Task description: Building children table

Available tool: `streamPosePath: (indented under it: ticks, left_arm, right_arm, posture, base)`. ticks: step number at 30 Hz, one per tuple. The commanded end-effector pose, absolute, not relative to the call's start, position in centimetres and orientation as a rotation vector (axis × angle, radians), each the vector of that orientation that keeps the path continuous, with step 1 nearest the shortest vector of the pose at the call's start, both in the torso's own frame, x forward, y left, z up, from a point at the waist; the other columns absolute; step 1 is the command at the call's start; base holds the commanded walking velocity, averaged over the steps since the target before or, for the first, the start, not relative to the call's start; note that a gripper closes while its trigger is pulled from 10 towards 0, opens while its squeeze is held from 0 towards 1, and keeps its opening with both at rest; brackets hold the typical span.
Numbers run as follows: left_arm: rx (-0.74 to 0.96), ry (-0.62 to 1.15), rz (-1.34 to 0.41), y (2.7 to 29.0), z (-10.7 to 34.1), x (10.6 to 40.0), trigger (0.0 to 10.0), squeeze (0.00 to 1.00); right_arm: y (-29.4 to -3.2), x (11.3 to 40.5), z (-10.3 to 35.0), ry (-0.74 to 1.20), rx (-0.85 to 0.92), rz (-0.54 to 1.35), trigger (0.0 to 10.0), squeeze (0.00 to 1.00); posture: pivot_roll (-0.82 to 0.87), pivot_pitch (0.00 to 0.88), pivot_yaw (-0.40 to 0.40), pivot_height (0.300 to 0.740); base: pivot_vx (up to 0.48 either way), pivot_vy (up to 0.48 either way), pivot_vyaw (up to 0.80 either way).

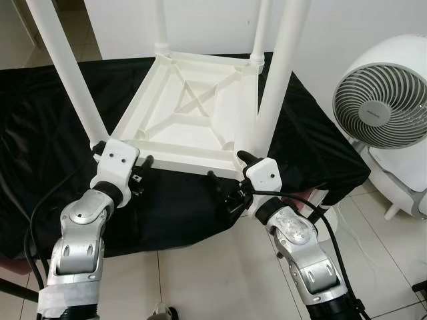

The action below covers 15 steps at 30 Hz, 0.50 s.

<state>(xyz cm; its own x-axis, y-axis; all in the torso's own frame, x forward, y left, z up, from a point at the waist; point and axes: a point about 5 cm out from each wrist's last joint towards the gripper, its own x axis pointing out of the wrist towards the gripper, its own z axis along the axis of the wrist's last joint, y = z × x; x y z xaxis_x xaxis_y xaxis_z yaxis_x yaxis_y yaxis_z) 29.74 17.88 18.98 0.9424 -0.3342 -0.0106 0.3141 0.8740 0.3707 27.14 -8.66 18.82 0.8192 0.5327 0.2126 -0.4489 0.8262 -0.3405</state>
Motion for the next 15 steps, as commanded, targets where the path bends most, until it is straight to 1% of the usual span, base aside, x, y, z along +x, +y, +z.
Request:
streamPosePath:
  ticks: [1, 2, 4, 6, 11, 15]
  left_arm:
    - [0.402, -0.050, -0.401, 17.5, 19.1, 29.7, 10.0, 0.00]
    - [0.402, -0.050, -0.401, 17.5, 19.1, 29.7, 10.0, 0.00]
    - [0.488, -0.036, -0.469, 17.2, 19.4, 29.8, 10.0, 0.00]
    - [0.503, -0.038, -0.485, 17.1, 19.5, 29.8, 10.0, 0.00]
    - [0.487, -0.042, -0.545, 16.7, 19.7, 29.6, 10.0, 0.00]
    - [0.488, -0.043, -0.558, 16.7, 19.7, 29.5, 10.0, 0.00]
  right_arm:
    - [-8.7, 26.9, 19.4, -0.342, -0.291, 0.520, 10.0, 0.00]
    - [-8.7, 26.9, 19.4, -0.342, -0.291, 0.520, 10.0, 0.00]
    - [-9.5, 26.0, 19.6, -0.338, -0.293, 0.507, 10.0, 0.00]
    - [-9.9, 25.5, 19.4, -0.326, -0.295, 0.508, 10.0, 0.00]
    - [-11.3, 24.0, 19.6, -0.301, -0.292, 0.516, 10.0, 0.00]
    - [-11.5, 23.9, 19.6, -0.300, -0.291, 0.509, 10.0, 0.00]
  posture:
    - [-0.06, 0.094, 0.022, 0.740]
    - [-0.06, 0.094, 0.022, 0.740]
    - [-0.07, 0.098, 0.028, 0.740]
    - [-0.07, 0.101, 0.032, 0.740]
    - [-0.08, 0.103, 0.033, 0.740]
    - [-0.08, 0.103, 0.033, 0.740]
  base:
    - [0.000, 0.000, 0.00]
    - [0.000, 0.000, 0.00]
    - [0.000, 0.000, 0.00]
    - [0.000, 0.000, 0.00]
    - [0.000, 0.000, 0.00]
    - [0.000, 0.000, 0.00]
